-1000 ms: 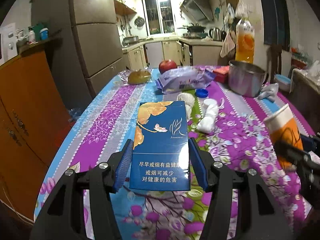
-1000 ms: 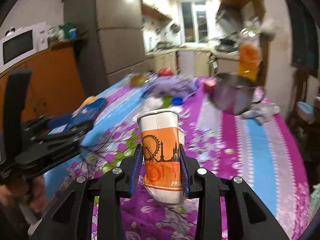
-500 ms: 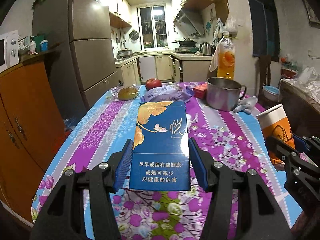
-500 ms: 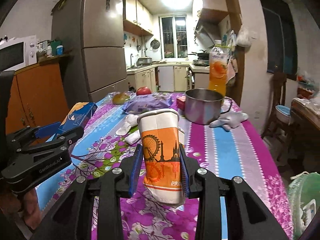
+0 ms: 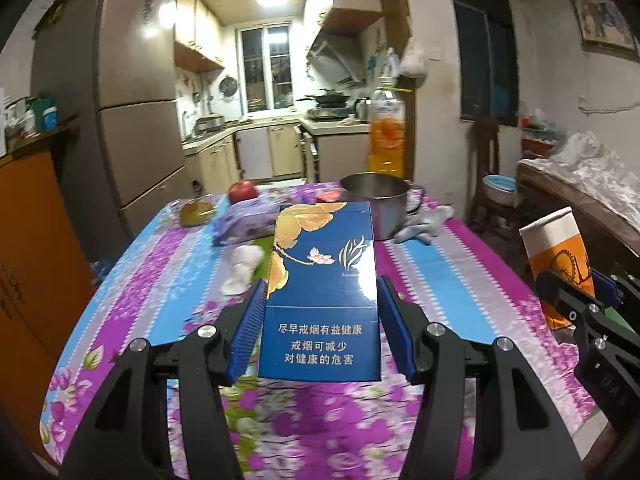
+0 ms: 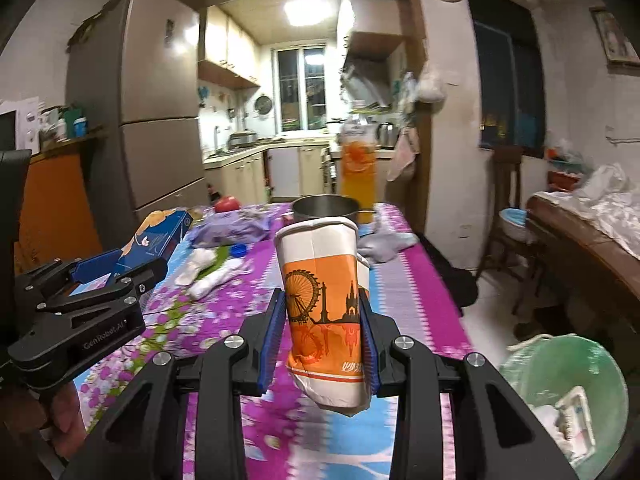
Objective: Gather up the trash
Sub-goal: 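Lift and carry the cigarette pack and paper cup over the green bin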
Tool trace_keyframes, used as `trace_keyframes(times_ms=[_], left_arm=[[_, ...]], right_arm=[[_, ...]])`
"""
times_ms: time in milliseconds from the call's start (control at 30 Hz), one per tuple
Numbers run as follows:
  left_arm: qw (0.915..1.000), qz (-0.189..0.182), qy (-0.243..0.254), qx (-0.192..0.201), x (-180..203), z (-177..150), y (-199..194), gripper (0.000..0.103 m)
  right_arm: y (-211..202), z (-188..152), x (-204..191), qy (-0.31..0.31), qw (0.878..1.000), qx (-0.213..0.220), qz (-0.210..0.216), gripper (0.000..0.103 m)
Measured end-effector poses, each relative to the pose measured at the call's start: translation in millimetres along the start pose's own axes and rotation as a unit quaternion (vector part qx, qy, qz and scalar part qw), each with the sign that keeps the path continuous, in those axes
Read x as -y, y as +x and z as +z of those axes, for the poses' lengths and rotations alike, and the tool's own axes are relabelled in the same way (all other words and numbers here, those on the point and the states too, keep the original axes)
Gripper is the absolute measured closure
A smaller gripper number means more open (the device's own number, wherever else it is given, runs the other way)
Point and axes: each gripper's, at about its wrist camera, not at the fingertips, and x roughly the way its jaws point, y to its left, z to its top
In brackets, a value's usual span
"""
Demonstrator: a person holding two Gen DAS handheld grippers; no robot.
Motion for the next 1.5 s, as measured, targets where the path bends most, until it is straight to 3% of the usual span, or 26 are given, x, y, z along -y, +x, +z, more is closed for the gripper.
trace_keyframes(times_ms=[567, 1033, 1233, 1500], left_arm=[[0.9926, -0.107, 0.055, 0.014, 131, 21, -10, 0.050], [0.9787, -0.178, 0.101, -0.015, 238, 16, -4, 0.050], [0.9704, -0.202, 0.126, -0.038, 281, 14, 0, 0.050], [0.9539, -0.237, 0.153, -0.104, 328, 2, 20, 0.050]], right_arm=[[-76, -2, 134, 0.050, 0.992, 0.011, -0.116, 0.068], [-114, -26, 246, 0.097, 0.979, -0.016, -0.181, 0.068], [-107, -34, 303, 0.128, 0.973, -0.069, -0.180, 0.067], [-70, -52, 367, 0.168, 0.957, -0.179, -0.152, 0.067]])
